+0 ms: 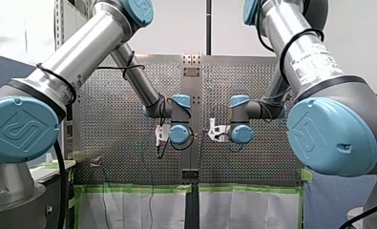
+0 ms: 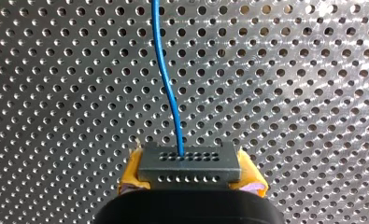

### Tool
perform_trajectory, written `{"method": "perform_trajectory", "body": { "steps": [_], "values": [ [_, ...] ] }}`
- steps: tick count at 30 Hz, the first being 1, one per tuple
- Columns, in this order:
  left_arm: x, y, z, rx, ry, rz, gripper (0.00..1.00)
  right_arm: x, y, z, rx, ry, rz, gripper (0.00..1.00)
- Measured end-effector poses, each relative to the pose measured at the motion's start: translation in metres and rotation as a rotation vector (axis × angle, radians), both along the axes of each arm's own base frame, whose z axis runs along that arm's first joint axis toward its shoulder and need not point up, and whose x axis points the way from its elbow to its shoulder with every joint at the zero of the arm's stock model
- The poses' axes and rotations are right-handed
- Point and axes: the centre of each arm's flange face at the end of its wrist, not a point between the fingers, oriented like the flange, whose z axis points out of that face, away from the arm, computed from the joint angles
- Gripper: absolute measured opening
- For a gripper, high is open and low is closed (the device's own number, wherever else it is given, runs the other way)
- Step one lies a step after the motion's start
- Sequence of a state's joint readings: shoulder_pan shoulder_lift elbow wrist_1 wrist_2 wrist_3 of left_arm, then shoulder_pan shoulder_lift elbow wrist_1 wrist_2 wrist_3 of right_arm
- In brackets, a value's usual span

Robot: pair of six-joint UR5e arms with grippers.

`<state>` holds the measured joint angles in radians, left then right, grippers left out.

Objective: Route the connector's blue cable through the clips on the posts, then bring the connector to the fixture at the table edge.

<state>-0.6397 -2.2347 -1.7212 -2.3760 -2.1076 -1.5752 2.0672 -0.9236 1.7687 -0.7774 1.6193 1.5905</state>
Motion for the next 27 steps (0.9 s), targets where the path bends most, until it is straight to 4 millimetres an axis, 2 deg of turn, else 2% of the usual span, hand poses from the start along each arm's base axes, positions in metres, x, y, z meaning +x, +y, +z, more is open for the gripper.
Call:
{"method": "perform_trajectory", "body": {
  "steps": [9, 27],
  "values": [
    [0.002, -0.003, -0.019, -0.001, 0.011, 0.001, 0.0, -0.007, -0.008, -0.001, -0.01, 0.008, 0.017, 0.0],
    [0.008, -0.006, -0.015, -0.021, -0.009, 0.005, 0.0, -0.023, -0.023, -0.003, -0.027, 0.021, 0.035, 0.0]
  ]
}}
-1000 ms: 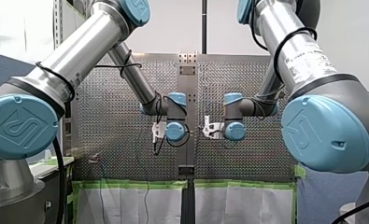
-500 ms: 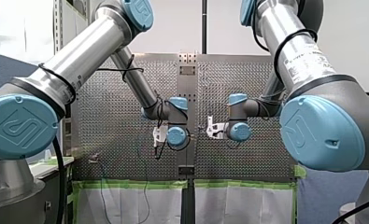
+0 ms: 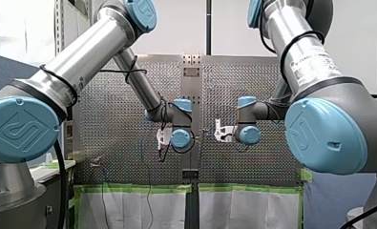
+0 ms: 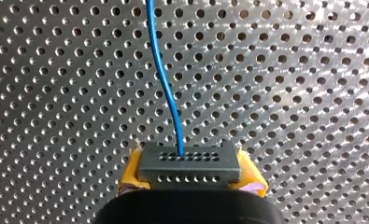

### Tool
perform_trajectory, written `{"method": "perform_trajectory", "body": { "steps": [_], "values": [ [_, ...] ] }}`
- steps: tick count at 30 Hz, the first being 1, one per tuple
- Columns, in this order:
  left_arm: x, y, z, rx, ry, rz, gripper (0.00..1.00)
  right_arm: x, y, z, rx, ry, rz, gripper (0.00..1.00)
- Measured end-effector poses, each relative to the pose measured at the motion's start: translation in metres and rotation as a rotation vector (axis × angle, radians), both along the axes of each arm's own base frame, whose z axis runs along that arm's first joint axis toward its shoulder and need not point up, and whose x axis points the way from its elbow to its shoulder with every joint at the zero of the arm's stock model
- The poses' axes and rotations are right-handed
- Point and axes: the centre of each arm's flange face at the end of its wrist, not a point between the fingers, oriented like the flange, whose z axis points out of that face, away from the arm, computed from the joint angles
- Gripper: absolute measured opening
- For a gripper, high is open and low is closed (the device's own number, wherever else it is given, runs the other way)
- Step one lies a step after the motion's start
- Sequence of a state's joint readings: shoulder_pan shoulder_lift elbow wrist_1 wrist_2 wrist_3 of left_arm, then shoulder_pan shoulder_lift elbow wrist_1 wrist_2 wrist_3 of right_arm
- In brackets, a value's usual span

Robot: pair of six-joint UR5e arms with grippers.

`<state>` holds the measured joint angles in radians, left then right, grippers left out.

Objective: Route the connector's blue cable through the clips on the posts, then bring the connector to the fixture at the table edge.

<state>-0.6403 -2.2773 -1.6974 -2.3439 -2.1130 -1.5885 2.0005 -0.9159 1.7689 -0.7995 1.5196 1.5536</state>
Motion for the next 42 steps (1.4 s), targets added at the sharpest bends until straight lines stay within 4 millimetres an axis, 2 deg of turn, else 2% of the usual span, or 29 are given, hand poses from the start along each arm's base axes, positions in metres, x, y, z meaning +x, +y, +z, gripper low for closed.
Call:
{"method": "perform_trajectory", "body": {
  "steps": [12, 24, 30, 35, 39, 42],
  "values": [
    [0.006, -0.006, 0.006, -0.015, -0.021, -0.005, 0.0, -0.016, -0.015, -0.001, -0.009, -0.011, -0.018, 0.0],
    [0.02, -0.007, 0.016, -0.031, -0.031, -0.015, 0.0, -0.032, -0.028, -0.001, -0.023, -0.027, -0.033, 0.0],
    [0.02, -0.007, 0.016, -0.034, -0.028, -0.02, 0.0, -0.039, -0.033, -0.001, -0.024, -0.032, -0.038, 0.0],
    [0.017, -0.011, 0.009, -0.036, -0.018, -0.028, 0.0, -0.042, -0.036, -0.002, -0.023, -0.033, -0.039, 0.0],
    [0.016, -0.011, -0.006, -0.033, 0.0, -0.028, 0.0, -0.042, -0.035, -0.003, -0.021, -0.03, -0.035, 0.0],
    [0.018, -0.011, -0.01, -0.035, 0.003, -0.027, 0.0, -0.042, -0.035, -0.003, -0.021, -0.029, -0.034, 0.0]
  ]
}}
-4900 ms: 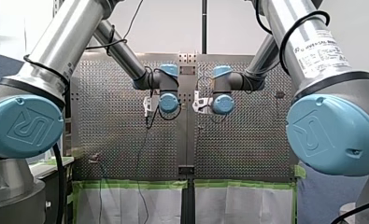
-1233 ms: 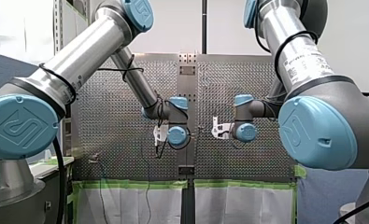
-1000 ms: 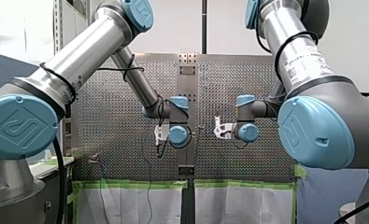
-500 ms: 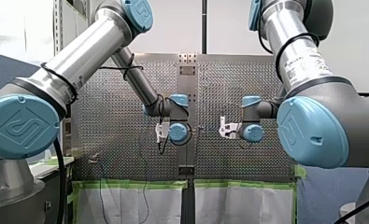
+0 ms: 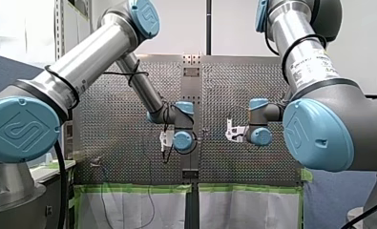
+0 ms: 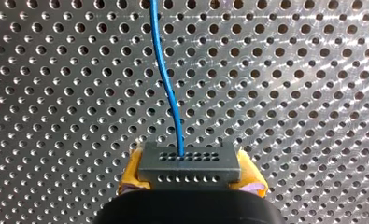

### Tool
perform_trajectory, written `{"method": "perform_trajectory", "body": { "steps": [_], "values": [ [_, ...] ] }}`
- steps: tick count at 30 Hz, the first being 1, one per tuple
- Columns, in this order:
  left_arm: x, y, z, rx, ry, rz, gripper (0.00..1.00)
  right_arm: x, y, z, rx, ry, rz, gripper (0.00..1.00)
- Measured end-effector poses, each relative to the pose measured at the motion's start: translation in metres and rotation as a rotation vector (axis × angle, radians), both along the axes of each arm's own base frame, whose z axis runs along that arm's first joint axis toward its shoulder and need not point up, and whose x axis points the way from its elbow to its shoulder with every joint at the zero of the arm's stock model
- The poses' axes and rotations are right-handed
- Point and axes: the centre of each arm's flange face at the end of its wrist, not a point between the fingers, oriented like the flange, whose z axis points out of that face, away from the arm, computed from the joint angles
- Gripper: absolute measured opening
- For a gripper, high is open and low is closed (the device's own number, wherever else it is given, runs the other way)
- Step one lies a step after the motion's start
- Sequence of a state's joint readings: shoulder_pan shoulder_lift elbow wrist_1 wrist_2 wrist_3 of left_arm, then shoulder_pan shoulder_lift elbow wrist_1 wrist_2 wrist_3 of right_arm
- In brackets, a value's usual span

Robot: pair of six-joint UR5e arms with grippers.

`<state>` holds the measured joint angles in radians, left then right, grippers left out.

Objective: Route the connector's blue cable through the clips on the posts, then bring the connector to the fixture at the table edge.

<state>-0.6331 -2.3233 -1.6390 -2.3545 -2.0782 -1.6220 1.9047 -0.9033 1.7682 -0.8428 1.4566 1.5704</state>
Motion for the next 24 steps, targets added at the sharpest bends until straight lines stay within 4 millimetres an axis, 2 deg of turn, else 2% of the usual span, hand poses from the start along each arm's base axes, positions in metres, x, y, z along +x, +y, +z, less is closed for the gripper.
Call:
{"method": "perform_trajectory", "body": {
  "steps": [24],
  "values": [
    [0.025, -0.004, 0.018, -0.004, -0.018, 0.014, 0.0, 0.001, -0.001, 0.0, -0.008, -0.001, 0.004, 0.0]
  ]
}}
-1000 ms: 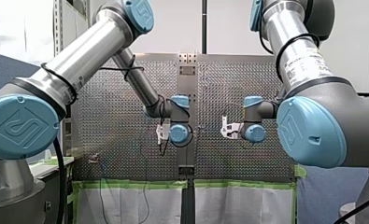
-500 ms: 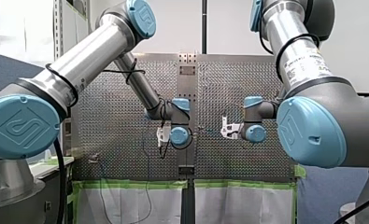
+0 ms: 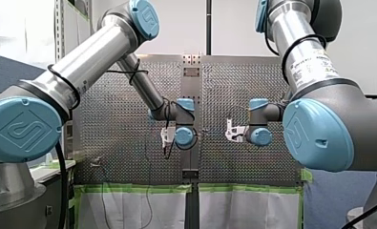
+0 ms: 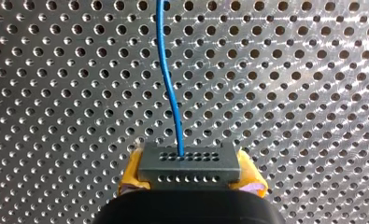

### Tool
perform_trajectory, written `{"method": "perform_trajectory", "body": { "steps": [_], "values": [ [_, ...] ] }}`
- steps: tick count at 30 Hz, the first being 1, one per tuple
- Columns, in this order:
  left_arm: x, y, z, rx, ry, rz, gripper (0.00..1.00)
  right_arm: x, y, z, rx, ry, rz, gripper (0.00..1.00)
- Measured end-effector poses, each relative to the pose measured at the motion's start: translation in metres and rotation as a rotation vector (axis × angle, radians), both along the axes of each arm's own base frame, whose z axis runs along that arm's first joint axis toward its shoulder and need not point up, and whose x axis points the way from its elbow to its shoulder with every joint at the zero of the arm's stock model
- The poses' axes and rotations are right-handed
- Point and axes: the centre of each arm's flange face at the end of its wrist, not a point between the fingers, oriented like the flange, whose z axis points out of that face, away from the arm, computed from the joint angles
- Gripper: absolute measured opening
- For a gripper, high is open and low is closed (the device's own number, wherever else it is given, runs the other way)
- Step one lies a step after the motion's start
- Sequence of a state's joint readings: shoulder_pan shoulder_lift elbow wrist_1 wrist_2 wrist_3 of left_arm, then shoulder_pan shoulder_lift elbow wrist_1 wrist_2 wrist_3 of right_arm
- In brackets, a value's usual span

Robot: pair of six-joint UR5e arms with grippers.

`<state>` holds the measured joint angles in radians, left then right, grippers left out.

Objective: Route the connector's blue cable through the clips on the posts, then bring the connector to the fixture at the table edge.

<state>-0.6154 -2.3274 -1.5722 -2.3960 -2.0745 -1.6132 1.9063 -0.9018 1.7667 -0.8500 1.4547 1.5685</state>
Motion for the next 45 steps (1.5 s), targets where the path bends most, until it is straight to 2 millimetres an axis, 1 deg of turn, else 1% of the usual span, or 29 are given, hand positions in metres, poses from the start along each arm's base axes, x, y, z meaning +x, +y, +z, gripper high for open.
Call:
{"method": "perform_trajectory", "body": {
  "steps": [16, 25, 34, 45],
  "values": [
    [0.005, -0.001, 0.003, 0.015, 0.003, -0.011, 0.0, 0.0, -0.003, 0.001, -0.003, -0.004, 0.0, 0.0],
    [0.012, -0.003, -0.014, 0.016, 0.031, -0.01, 0.0, 0.0, -0.003, 0.001, -0.004, -0.003, 0.0, 0.0],
    [0.029, -0.005, -0.003, 0.006, 0.029, 0.0, 0.0, 0.0, -0.005, 0.001, -0.005, -0.004, -0.002, 0.0],
    [0.043, 0.0, 0.005, 0.015, 0.025, 0.015, 0.0, -0.004, -0.013, 0.006, -0.012, -0.01, -0.012, 0.0]
  ]
}}
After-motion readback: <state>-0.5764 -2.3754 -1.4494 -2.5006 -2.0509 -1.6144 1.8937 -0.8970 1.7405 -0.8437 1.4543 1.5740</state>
